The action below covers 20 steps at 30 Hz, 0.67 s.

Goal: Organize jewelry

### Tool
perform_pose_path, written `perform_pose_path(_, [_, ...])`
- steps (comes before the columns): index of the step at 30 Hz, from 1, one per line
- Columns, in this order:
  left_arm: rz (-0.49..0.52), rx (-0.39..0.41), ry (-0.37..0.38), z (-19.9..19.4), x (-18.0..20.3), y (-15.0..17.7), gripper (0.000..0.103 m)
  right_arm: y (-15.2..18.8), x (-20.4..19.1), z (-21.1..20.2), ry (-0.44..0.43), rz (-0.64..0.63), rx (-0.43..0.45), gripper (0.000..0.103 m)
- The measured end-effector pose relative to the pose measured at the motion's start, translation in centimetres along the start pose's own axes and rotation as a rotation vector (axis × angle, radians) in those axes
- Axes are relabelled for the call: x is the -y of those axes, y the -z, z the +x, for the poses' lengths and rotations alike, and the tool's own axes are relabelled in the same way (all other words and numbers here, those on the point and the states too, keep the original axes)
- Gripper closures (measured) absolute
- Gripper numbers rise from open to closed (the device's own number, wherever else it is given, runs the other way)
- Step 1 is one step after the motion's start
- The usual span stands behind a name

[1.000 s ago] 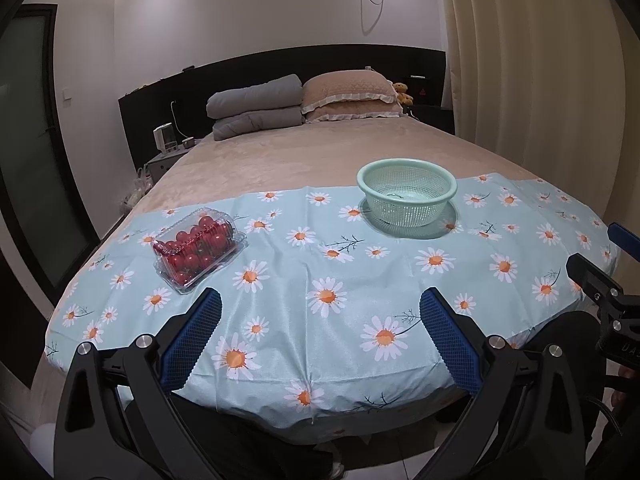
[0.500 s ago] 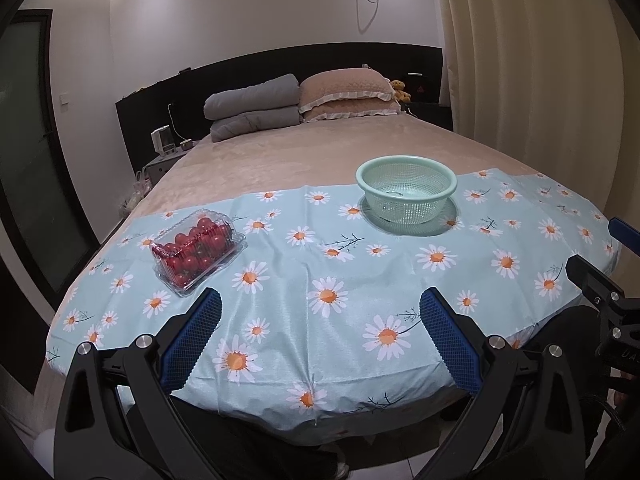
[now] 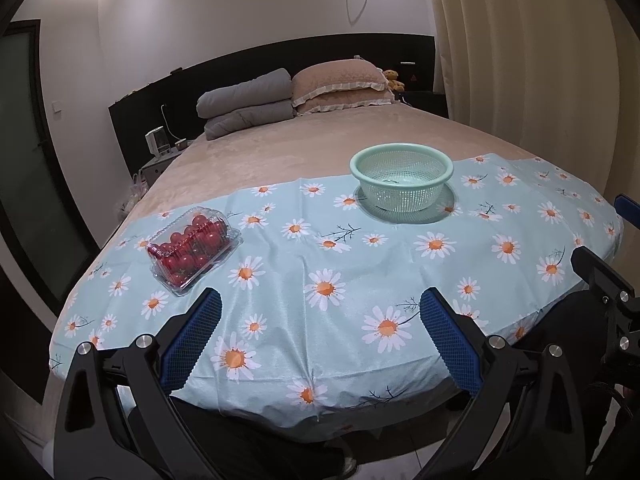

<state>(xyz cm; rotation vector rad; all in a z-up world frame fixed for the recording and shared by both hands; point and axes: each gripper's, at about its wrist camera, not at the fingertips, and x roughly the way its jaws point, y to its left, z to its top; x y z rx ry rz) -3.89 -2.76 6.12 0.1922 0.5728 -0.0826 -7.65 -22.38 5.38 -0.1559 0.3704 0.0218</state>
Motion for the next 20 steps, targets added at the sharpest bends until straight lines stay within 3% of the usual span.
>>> perform_pose_path(12, [-0.018,-0.048,0.029,1.8,-0.4,-0.1,0.006,0.4,0.8,1.1,0.004,0.038,-0.030,0.008])
perform_pose_path(20, [-0.057,-0.033,0.028,2.4,-1.2,-1.6,0.006,0.4,2.1,2.2,0.026,0.059,-0.045,0.008])
